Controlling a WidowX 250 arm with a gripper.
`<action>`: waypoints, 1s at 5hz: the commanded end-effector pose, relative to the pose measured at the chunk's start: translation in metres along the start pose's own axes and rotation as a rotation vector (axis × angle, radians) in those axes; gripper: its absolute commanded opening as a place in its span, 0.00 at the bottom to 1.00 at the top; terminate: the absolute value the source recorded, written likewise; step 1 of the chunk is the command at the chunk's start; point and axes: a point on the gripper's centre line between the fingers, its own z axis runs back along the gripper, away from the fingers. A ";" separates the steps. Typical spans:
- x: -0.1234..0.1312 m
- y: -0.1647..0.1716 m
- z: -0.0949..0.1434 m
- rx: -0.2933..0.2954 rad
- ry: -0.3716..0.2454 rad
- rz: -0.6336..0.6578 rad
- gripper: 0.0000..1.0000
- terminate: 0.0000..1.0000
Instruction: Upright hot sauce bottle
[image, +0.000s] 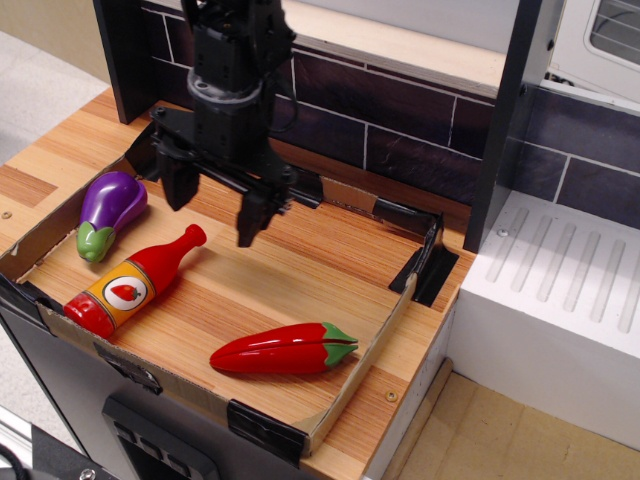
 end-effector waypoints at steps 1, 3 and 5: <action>0.007 0.014 -0.004 0.006 -0.073 -0.044 1.00 0.00; 0.003 0.021 -0.020 -0.033 -0.049 -0.103 1.00 0.00; -0.001 0.023 -0.037 -0.046 -0.017 -0.140 1.00 0.00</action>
